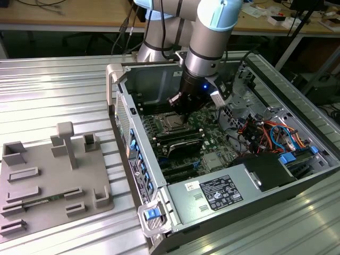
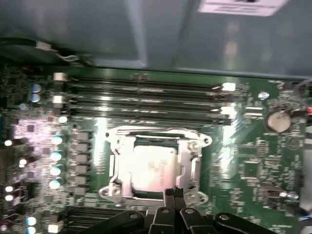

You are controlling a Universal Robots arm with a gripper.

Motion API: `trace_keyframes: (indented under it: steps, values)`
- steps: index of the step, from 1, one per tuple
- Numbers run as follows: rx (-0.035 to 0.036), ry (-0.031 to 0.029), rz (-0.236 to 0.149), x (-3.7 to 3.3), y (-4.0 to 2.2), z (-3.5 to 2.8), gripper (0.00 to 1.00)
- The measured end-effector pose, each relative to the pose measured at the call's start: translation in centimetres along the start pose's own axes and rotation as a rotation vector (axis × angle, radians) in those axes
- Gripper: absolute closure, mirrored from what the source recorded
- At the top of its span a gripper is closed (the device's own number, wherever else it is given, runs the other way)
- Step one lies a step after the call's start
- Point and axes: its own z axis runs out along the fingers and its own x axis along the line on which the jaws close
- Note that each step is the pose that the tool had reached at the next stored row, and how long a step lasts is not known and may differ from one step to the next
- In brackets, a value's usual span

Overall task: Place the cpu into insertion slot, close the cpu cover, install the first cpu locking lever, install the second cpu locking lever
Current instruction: 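Install the second cpu locking lever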

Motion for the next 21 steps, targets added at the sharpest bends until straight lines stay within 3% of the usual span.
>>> trace_keyframes:
  steps: [2,8,12,14,18,21]
  values:
    - [-0.0001,0.0,0.0,-0.42,-0.09,0.02,0.89]
    - [0.0002,0.0,0.0,-0.3,-1.31,0.08,0.89]
    - [0.0002,0.0,0.0,0.96,-1.23,0.35,0.89]
    - [0.0003,0.0003,0.0,1.16,-1.24,0.35,0.89]
    - [0.0001,0.0002,0.0,0.38,-1.32,0.26,0.89]
    - [0.0003,0.0004,0.0,0.29,-1.63,0.27,0.89]
